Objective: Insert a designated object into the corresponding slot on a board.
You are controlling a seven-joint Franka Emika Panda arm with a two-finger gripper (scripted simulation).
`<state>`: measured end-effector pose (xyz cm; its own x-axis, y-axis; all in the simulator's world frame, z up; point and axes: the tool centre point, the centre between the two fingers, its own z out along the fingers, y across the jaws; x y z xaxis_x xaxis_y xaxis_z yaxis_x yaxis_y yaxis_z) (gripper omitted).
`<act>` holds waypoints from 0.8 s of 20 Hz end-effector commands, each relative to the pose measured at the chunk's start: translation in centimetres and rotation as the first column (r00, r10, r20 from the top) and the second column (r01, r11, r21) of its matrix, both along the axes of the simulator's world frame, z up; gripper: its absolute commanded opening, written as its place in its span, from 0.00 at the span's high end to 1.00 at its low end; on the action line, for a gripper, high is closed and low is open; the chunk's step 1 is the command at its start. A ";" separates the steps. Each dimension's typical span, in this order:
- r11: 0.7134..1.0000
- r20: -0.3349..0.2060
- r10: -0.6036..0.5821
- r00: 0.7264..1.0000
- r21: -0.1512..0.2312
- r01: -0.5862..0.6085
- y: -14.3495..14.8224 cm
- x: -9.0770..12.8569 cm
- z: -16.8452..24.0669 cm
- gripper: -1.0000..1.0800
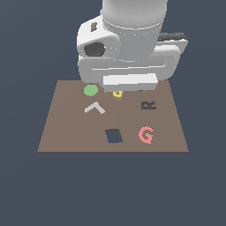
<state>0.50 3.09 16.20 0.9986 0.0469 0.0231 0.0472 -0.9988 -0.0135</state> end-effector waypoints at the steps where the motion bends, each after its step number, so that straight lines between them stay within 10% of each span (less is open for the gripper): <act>1: 1.000 0.000 0.000 1.000 0.000 0.000 0.0 0.0 0.0 0.04; 16: 0.992 -0.010 -0.125 0.992 -0.006 0.125 -1.0 -3.8 -5.0 0.04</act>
